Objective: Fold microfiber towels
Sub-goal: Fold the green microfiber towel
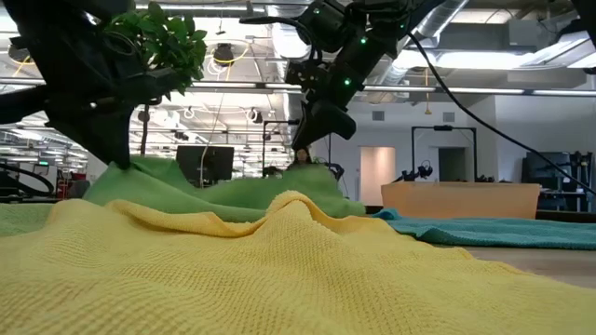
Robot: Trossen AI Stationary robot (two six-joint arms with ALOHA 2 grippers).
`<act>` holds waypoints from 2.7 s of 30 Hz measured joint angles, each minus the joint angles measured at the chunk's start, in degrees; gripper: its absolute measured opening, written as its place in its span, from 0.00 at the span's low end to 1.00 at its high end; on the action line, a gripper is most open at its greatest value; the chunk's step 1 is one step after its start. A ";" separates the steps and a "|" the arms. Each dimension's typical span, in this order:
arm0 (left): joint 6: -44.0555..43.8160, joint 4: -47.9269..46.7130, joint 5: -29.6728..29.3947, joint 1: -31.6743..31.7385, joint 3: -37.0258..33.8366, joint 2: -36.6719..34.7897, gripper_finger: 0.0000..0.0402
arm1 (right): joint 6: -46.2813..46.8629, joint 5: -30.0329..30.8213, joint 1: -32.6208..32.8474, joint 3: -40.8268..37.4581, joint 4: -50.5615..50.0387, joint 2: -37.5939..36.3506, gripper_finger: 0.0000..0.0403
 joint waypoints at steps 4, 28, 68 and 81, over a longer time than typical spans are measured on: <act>4.30 -0.01 0.53 1.98 0.00 0.00 0.18 | -0.02 0.00 0.00 0.00 0.00 0.00 0.25; 33.56 -12.10 1.06 0.98 10.46 -0.23 0.37 | 5.69 3.15 3.72 5.78 -20.39 -5.13 0.53; 65.66 15.92 -1.75 -2.25 2.29 13.53 0.31 | 15.20 -5.75 15.21 1.86 -24.83 -20.63 0.53; 64.59 15.79 0.17 -2.14 2.36 13.49 0.02 | 15.56 -5.70 15.00 1.88 -24.75 -20.63 0.53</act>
